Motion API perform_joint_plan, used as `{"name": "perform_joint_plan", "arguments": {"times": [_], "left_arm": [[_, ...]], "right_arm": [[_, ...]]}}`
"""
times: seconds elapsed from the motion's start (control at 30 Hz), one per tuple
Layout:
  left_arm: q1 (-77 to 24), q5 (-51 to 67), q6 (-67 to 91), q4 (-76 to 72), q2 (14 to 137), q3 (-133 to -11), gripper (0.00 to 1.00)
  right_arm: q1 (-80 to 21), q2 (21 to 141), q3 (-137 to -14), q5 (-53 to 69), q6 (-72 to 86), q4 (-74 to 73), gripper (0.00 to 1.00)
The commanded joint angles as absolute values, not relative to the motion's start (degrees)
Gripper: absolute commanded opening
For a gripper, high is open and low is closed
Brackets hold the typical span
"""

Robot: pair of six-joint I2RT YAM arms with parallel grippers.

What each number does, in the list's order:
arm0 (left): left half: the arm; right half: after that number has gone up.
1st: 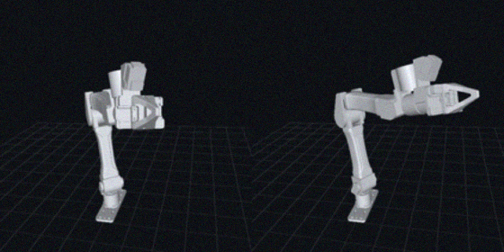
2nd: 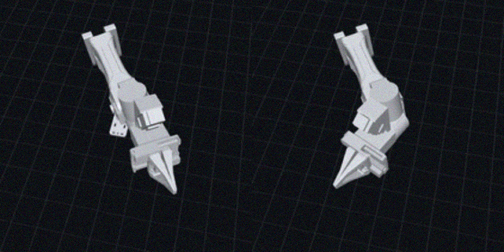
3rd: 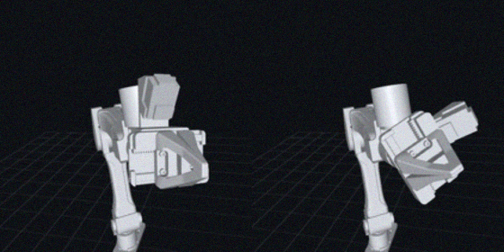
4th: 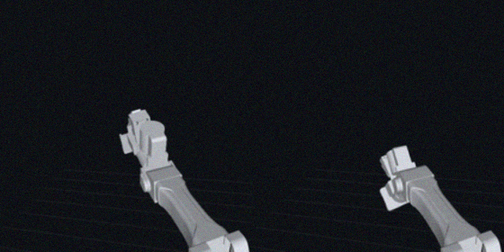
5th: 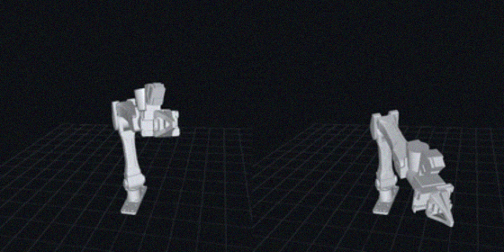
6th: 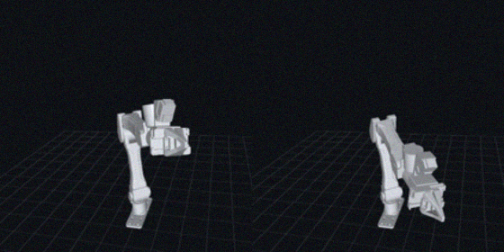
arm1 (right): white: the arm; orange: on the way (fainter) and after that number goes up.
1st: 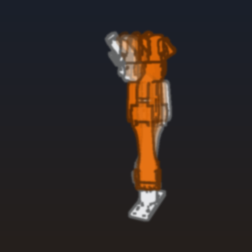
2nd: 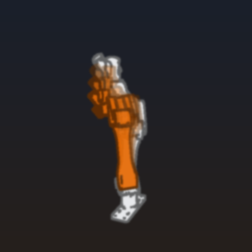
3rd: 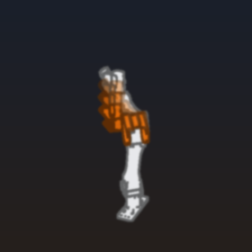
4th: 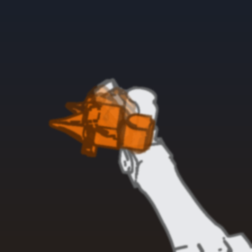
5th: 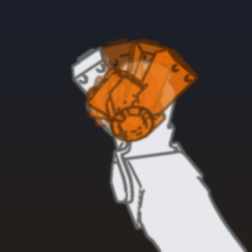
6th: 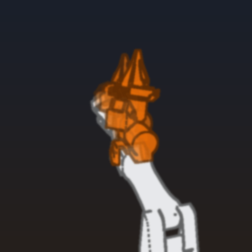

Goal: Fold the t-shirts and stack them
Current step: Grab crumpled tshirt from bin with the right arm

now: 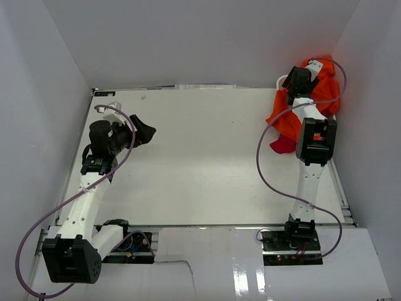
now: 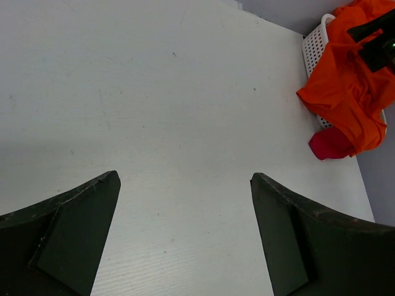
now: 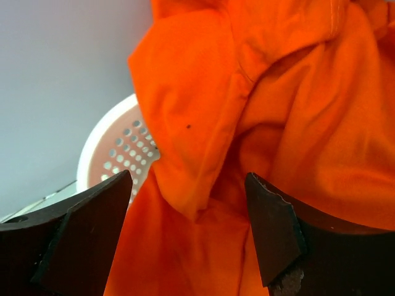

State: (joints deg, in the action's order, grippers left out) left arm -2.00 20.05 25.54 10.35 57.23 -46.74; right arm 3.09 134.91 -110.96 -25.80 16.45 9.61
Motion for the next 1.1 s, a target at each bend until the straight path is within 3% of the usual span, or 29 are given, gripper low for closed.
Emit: {"name": "perform_joint_plan", "arguments": {"times": [0.0,0.1,0.13,0.17,0.27,0.33,0.53,0.67,0.83,1.07], "left_arm": [[-2.11,19.25,24.78,10.37,56.6,-46.41,0.98],[-2.11,19.51,24.7,10.37,57.04,-46.49,0.98],[-2.11,19.51,24.7,10.37,57.13,-46.49,0.98],[-2.11,19.6,24.7,10.37,57.22,-46.58,0.98],[-2.11,19.51,24.79,10.37,57.3,-46.58,0.98],[-2.11,19.42,24.78,10.46,57.22,-46.58,0.98],[-2.11,19.34,24.61,10.37,57.39,-46.58,0.98],[-2.11,19.34,24.7,10.37,57.57,-46.58,0.98],[-2.11,19.69,24.79,10.37,57.57,-46.76,0.98],[-2.11,19.95,24.79,10.37,56.6,-46.76,0.98]], "right_arm": [[4.04,136.32,-113.38,-27.16,17.93,11.6,0.79],[4.48,136.41,-113.2,-26.72,18.63,11.6,0.73],[4.48,136.49,-113.2,-26.63,18.72,11.6,0.68],[4.66,136.67,-113.29,-26.37,18.72,11.69,0.56],[4.92,136.93,-113.73,-25.84,18.72,11.78,0.5],[5.1,137.28,-114.08,-25.31,18.63,11.78,0.28],[5.27,137.46,-113.91,-24.7,19.07,11.78,0.25],[5.27,136.94,-113.73,-23.65,19.16,11.43,0.08],[4.66,134.49,-114.35,-23.02,17.58,9.4,0.08],[2.47,124.12,-102.59,-24.25,15.21,13.97,0.08]]}}
